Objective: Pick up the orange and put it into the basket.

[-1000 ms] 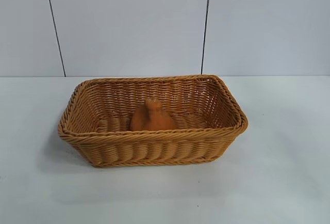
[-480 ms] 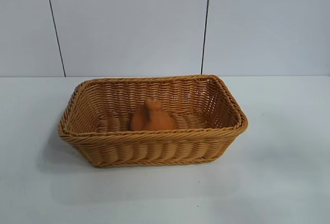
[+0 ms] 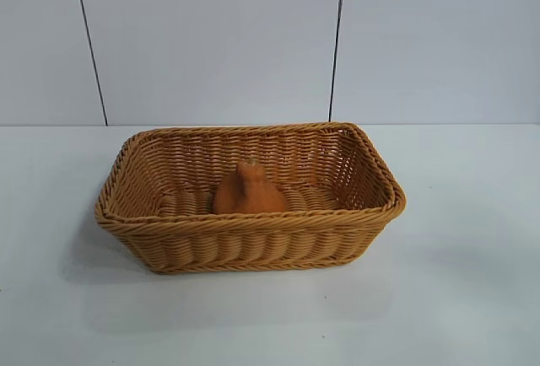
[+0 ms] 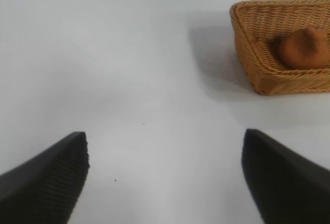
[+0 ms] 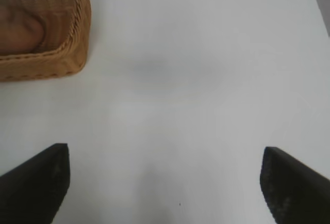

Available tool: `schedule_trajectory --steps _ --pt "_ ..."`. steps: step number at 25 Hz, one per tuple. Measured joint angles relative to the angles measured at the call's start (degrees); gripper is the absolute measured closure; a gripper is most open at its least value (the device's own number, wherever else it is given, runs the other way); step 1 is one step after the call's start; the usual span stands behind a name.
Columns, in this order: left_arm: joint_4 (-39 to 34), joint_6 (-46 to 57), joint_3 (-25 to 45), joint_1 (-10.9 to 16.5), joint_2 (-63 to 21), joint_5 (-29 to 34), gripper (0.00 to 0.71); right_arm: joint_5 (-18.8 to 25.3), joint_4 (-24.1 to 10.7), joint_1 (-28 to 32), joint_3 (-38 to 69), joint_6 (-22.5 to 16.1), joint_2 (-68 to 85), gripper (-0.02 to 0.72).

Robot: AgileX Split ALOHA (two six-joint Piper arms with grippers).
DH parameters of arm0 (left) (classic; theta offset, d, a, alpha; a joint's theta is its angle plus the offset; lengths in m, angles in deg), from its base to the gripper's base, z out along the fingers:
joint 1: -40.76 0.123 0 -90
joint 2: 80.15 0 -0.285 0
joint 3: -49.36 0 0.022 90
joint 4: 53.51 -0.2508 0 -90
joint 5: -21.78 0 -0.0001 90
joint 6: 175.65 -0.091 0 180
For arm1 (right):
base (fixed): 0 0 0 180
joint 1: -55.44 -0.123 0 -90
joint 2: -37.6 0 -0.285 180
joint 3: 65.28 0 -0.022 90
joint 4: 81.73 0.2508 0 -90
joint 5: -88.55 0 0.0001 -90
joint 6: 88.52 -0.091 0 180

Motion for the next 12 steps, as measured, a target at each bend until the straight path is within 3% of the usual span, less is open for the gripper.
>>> schedule_trajectory --steps 12 --pt "0.0 0.0 0.0 0.0 0.0 0.0 0.128 0.1 0.0 0.0 0.0 0.0 6.32 0.01"
